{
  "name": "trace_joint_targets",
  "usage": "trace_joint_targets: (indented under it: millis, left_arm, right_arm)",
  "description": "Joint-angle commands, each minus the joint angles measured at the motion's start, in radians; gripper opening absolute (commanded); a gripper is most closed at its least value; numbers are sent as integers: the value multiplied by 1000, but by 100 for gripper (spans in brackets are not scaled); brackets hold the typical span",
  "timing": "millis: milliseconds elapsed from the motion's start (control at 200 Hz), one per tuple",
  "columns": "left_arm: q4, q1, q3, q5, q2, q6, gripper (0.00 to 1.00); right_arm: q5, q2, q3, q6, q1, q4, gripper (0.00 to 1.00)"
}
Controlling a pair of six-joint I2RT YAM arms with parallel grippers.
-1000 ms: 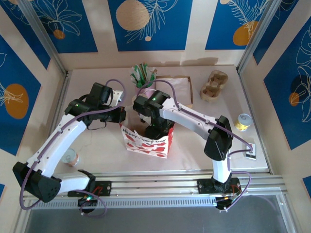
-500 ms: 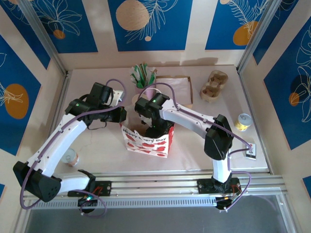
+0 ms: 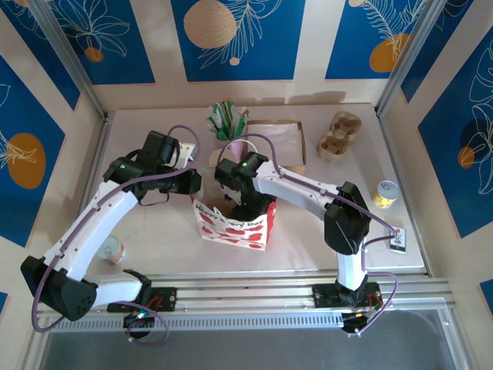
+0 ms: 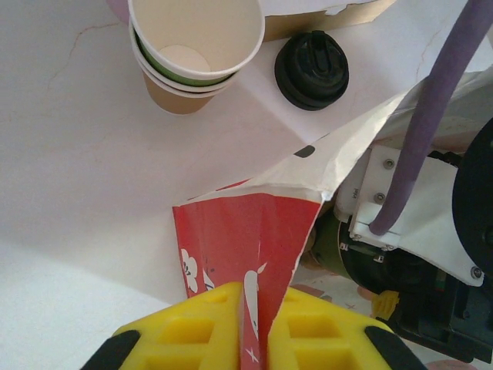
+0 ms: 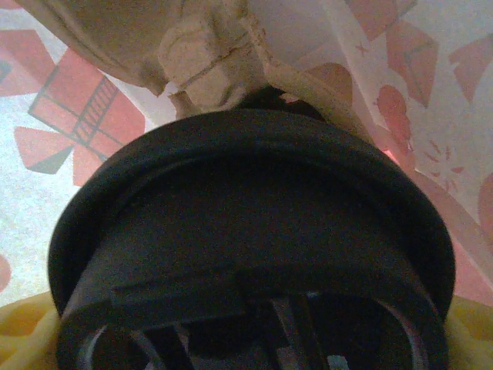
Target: Pack the takeout coffee
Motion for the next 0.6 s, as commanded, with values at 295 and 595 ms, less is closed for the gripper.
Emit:
trace_joint_targets:
  millis: [295,595]
  left_arm:
    - [-8,-3,13,-16,-8,26,15]
    - [-8,-3,11,-20,-13,28,16]
  right_arm:
    - [-32,26,-85,7,-9,33,55]
    - [-20,19,-107,12,-14,47,55]
